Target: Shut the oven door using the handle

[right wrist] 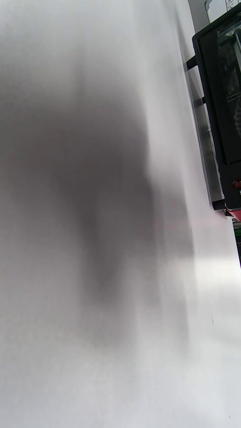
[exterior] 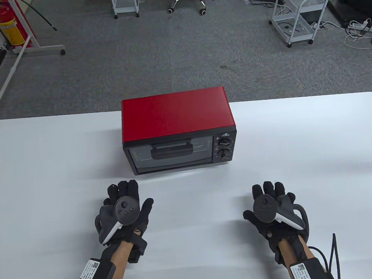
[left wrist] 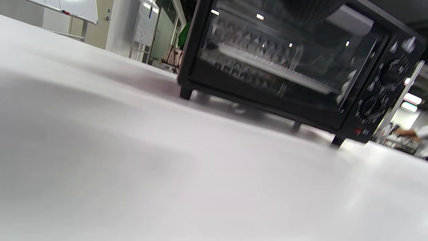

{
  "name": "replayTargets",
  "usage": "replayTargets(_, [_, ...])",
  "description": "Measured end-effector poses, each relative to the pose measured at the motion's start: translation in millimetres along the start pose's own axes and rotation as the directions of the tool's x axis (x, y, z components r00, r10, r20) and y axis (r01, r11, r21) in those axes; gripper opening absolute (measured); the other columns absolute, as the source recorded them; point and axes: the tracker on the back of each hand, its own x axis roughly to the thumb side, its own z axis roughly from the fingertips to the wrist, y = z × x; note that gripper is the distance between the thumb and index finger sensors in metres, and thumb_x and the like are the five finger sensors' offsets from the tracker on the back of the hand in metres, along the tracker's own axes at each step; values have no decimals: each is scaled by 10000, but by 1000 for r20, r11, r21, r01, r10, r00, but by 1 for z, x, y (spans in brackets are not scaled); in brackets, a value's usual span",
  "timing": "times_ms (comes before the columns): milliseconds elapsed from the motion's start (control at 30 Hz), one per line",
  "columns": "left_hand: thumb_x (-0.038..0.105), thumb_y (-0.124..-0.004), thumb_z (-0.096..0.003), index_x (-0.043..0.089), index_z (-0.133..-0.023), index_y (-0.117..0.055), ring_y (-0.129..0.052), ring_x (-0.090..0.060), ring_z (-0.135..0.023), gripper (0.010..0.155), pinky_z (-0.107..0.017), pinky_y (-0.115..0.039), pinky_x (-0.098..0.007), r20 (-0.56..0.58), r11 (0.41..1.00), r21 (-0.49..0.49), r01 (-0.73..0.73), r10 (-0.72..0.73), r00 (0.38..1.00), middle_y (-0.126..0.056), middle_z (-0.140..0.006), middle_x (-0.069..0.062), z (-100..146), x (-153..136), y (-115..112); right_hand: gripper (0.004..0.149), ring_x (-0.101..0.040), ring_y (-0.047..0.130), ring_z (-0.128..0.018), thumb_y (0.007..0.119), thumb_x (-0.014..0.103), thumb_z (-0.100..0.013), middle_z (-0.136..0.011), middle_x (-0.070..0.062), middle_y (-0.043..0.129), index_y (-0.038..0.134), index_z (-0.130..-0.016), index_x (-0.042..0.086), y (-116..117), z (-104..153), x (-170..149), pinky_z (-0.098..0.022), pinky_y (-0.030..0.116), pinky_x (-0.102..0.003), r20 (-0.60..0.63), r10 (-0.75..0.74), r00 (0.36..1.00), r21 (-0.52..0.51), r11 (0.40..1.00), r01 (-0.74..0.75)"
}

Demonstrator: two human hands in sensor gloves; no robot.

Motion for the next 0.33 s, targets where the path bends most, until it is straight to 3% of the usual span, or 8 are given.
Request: replayTargets(333, [528,-540,-570,3,-1146,-161,-52,-629,-983,867,-620,-194,-801,-1,999,-24,26,-26,1000,-66,-1128,-304,2,1,-7,873,-698,-21,-946,492,536,-532,-1100,-389,-16,38,-1085,36,6,-1,3,-594,110,-846,-9,37,999,24,999,-37])
